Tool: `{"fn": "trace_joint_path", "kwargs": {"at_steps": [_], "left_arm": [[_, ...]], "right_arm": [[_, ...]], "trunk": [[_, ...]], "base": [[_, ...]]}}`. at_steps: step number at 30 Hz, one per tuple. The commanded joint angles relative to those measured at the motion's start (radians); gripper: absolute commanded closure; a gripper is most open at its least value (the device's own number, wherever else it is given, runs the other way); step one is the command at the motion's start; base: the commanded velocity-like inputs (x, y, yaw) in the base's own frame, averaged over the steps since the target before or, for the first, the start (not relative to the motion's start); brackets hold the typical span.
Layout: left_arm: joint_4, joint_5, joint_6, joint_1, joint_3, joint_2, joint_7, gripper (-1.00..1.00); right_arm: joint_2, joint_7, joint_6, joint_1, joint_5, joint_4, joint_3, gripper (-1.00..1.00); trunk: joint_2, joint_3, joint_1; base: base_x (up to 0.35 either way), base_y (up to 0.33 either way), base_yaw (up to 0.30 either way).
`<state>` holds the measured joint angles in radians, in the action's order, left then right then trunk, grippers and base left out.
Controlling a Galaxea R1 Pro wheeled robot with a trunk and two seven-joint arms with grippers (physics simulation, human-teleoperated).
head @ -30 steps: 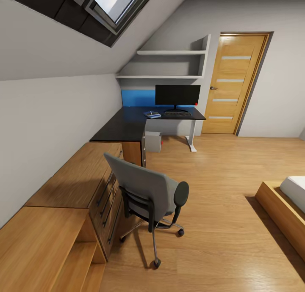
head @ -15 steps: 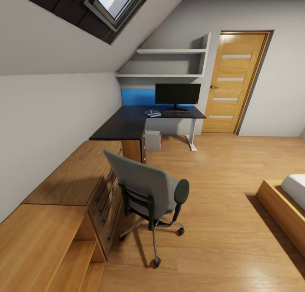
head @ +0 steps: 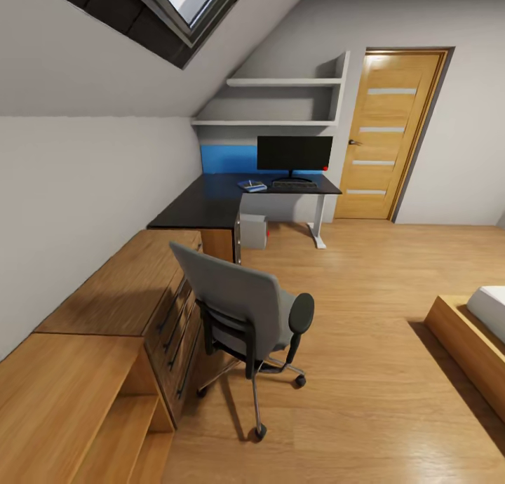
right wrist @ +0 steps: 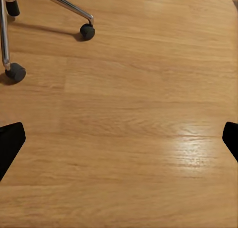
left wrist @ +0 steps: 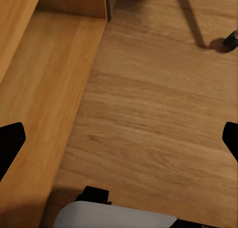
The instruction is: In the bedroom, organize the workspace by keeping the computer under the desk, ensuring the monitor is on the desk, placing the keyboard on the desk next to the monitor, placing the mouse on the desk next to the keyboard, moving the folder from the swivel chair onto the desk next to the mouse, stacking the notebook on top of the folder with the pen on top of the notebook, and positioning the swivel chair next to the desk.
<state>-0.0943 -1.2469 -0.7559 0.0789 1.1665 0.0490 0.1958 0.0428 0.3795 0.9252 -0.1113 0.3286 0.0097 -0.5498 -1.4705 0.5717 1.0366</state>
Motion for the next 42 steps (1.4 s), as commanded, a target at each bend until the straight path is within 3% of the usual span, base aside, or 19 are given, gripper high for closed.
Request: {"fn": "trace_joint_path", "kwargs": {"at_steps": [1,29,35,39,42], "left_arm": [[-0.001,0.0,-0.002,0.0,0.009,0.0,0.01,-1.0],[-0.001,-0.001,0.004,0.0,0.008,-0.002,0.011,-1.0],[-0.025,-0.053,0.098,0.006,0.007,0.0,0.011,-1.0],[-0.091,-0.067,0.129,0.058,0.007,0.001,0.026,-1.0],[-0.121,-0.069,0.189,0.143,0.007,0.001,0.087,-1.0]], "right_arm": [[0.0,0.006,0.002,-0.001,0.004,0.001,-0.009,-1.0],[0.001,0.006,0.003,-0.001,0.004,0.001,-0.01,-1.0],[-0.001,0.004,0.011,-0.001,0.001,-0.015,-0.01,-1.0],[-0.005,0.01,0.007,-0.001,0.002,-0.101,-0.007,-1.0],[-0.015,0.017,-0.005,-0.005,0.005,-0.188,-0.003,-1.0]], "trunk": [[-0.008,0.004,0.004],[-0.204,0.092,0.111],[-0.246,0.111,0.134],[-0.274,0.123,0.15],[-0.295,0.133,0.161]], "base": [[0.0,0.0,0.0],[0.0,0.0,0.0],[0.0,0.0,0.0],[0.0,0.0,0.0],[0.0,0.0,0.0]]}}
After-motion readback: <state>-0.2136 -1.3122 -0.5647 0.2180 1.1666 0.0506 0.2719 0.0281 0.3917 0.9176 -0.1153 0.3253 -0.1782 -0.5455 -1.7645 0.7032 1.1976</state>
